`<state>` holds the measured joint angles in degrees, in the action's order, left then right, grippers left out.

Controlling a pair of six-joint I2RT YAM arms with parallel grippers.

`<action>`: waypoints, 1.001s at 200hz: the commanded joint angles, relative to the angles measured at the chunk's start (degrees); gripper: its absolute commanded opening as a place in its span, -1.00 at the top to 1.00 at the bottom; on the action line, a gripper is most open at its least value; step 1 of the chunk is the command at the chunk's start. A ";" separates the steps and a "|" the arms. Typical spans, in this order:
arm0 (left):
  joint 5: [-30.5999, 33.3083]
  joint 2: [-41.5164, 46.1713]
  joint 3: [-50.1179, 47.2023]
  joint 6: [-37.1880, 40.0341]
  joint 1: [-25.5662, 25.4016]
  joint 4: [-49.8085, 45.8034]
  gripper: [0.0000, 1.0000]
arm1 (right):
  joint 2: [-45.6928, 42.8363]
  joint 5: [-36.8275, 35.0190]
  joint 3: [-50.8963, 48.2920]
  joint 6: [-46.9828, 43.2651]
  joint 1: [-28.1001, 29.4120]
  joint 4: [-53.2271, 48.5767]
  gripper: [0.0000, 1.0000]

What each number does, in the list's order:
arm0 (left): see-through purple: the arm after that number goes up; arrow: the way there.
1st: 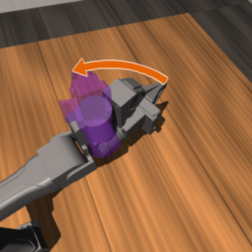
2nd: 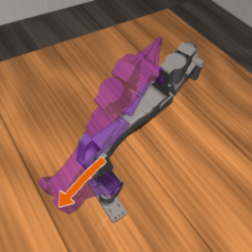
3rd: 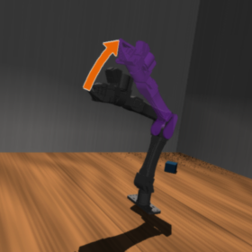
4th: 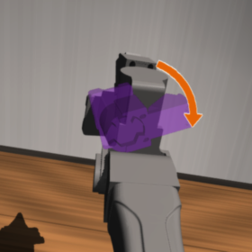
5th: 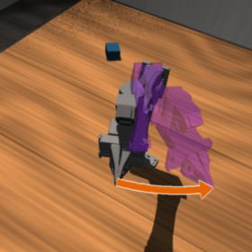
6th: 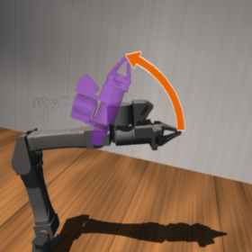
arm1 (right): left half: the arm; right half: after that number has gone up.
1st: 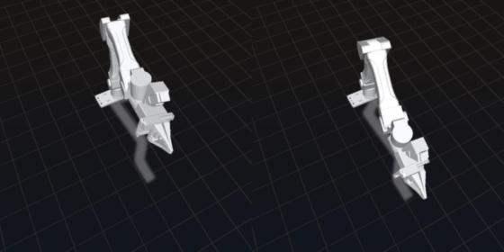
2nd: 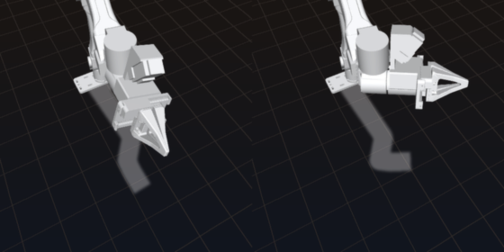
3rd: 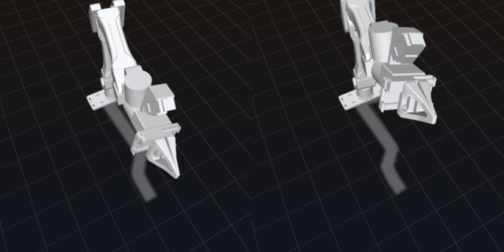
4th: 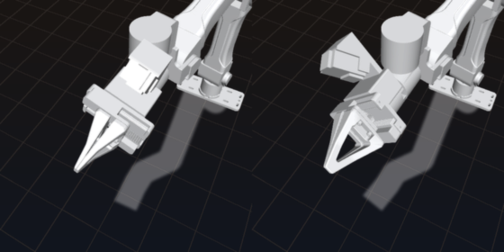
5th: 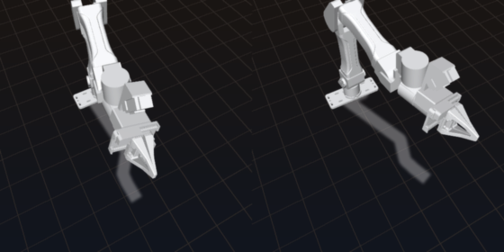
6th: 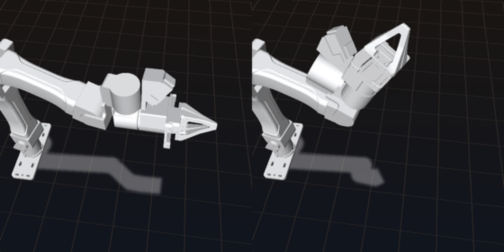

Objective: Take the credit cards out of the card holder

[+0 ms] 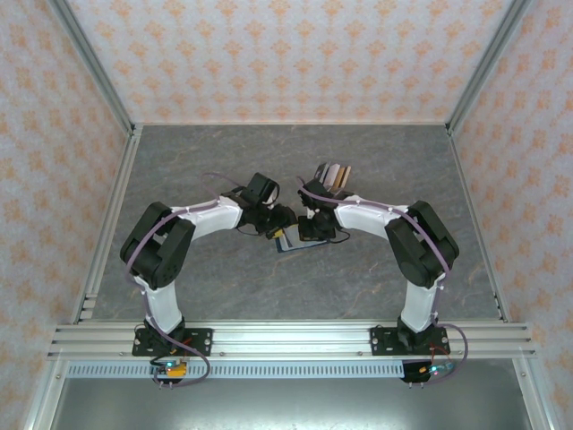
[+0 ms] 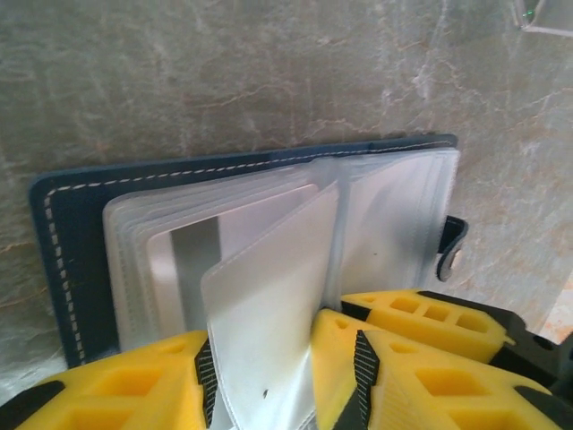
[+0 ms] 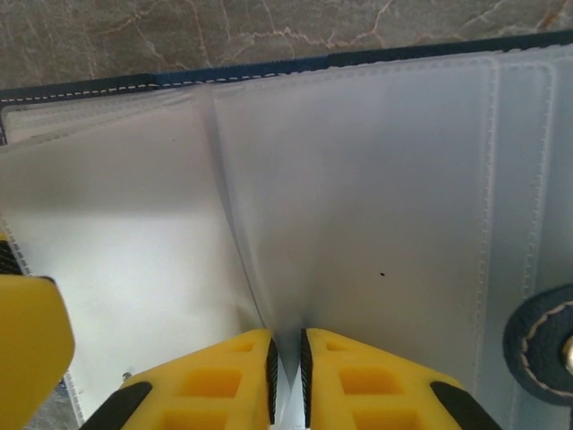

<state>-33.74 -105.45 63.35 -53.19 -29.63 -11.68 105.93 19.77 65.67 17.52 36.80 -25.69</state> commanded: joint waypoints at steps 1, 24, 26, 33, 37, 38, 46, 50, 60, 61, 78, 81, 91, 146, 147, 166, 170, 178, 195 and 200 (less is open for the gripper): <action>-2.70 -1.34 1.28 -1.20 -0.17 3.73 0.12 | -0.95 0.23 -2.24 0.59 -0.73 0.24 0.59; -5.10 -1.25 0.22 -2.47 -0.17 8.12 0.16 | -6.32 0.22 -5.65 0.29 -0.89 4.76 0.41; -5.22 -1.18 0.13 -2.56 -0.17 8.48 0.16 | -6.85 0.15 -6.06 0.29 -0.93 5.30 0.38; -5.69 -1.08 -0.14 -2.91 -0.19 9.43 0.16 | -9.24 -0.06 -7.63 0.30 -0.94 7.28 0.30; -6.08 -1.03 -0.22 -3.17 -0.17 10.07 0.16 | -10.60 -0.08 -8.44 0.33 -0.96 8.38 0.27; -6.17 -1.01 -0.24 -3.29 -0.17 10.26 0.16 | -10.76 -0.08 -8.67 0.33 -0.99 8.68 0.26; -7.28 -1.05 -0.66 -4.34 -0.25 12.27 0.16 | -13.28 -0.16 -10.23 0.48 -1.02 10.68 0.22; -7.92 -1.13 -0.84 -4.97 -0.43 13.49 0.16 | -14.34 -0.36 -10.91 0.53 -1.10 11.57 0.20; -9.00 -1.49 -0.67 -6.12 -0.79 15.09 0.15 | -16.60 -1.07 -12.51 0.90 -1.23 13.30 0.18; -9.08 -1.50 -0.59 -6.13 -0.83 15.15 0.15 | -16.84 -1.19 -12.63 0.97 -1.26 13.39 0.18; -9.76 -2.02 0.57 -6.18 -1.62 15.10 0.14 | -19.65 -3.10 -14.84 1.71 -1.81 15.46 0.18; -9.85 -2.16 0.76 -6.18 -1.80 15.11 0.14 | -19.92 -3.32 -15.08 1.86 -1.88 15.64 0.18; -10.01 -2.35 1.43 -6.18 -2.16 15.09 0.13 | -21.72 -4.69 -16.45 2.33 -2.16 16.87 0.18; -9.27 -6.86 6.48 -7.96 -3.49 14.48 -0.04 | -30.37 -7.85 -22.63 2.24 -3.07 22.53 0.18; -9.26 -6.91 6.59 -8.02 -3.50 14.49 -0.04 | -30.45 -7.79 -22.66 2.21 -3.06 22.57 0.18; -8.50 -8.42 7.99 -8.96 -3.60 14.40 -0.09 | -30.40 -7.16 -22.83 1.96 -3.05 22.77 0.18; -8.39 -8.67 8.28 -9.15 -3.62 14.29 -0.10 | -30.29 -7.00 -22.82 1.96 -3.01 22.79 0.18; -8.21 -9.13 8.74 -9.22 -3.61 13.94 -0.10 | -29.84 -6.61 -22.65 1.77 -3.02 22.79 0.18; -7.67 -9.52 9.35 -9.23 -3.51 13.05 -0.09 | -28.66 -5.19 -22.17 1.65 -3.02 22.63 0.19; -7.50 -9.44 9.41 -9.17 -3.44 12.72 -0.07 | -28.29 -4.60 -22.00 1.55 -3.02 22.63 0.20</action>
<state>-42.13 -114.63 70.59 -61.67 -32.99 1.93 76.44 14.24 43.42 19.64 33.91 -4.78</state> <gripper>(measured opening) 0.550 0.407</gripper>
